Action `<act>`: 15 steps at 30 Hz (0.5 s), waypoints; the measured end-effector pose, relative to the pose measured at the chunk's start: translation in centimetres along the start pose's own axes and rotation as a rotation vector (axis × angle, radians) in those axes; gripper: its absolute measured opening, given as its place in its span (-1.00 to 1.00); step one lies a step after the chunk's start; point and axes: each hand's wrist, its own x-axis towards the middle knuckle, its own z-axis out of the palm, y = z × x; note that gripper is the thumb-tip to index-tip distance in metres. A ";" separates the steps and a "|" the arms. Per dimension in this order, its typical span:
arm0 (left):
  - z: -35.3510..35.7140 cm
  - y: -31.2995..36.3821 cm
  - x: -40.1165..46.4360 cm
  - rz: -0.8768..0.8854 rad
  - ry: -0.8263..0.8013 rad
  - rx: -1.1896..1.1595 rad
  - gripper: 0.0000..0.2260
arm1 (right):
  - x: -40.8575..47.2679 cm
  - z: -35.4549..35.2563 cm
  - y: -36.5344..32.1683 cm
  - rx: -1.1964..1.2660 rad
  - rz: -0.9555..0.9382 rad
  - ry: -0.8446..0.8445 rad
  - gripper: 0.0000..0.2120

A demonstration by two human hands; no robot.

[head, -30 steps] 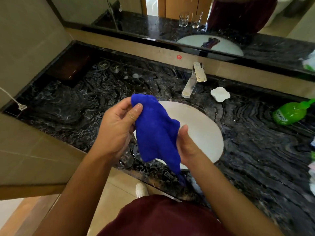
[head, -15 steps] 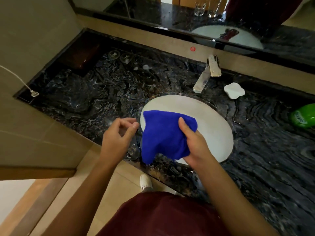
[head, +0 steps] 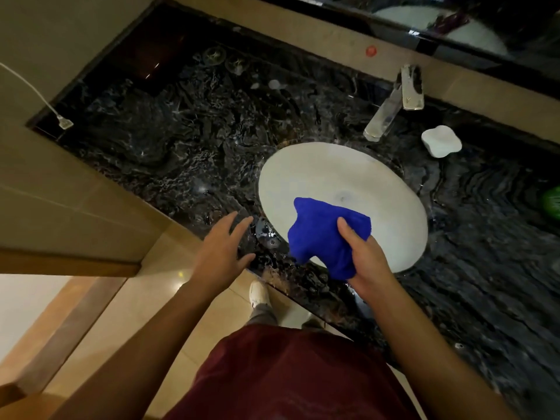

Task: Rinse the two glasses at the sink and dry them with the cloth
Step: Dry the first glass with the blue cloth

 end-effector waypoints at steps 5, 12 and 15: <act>0.9 -0.3 0.5 0.000 -0.040 0.075 -0.28 | -0.1 0.3 0.1 -0.020 0.008 0.022 -0.76; 0.2 -0.7 1.3 0.011 -0.073 -0.060 -0.41 | -0.6 0.7 -0.3 -0.010 0.016 0.041 -0.80; -1.7 -0.6 0.9 -0.076 -0.081 -0.357 -0.48 | -1.4 0.8 -1.6 -0.010 -0.029 0.045 -0.85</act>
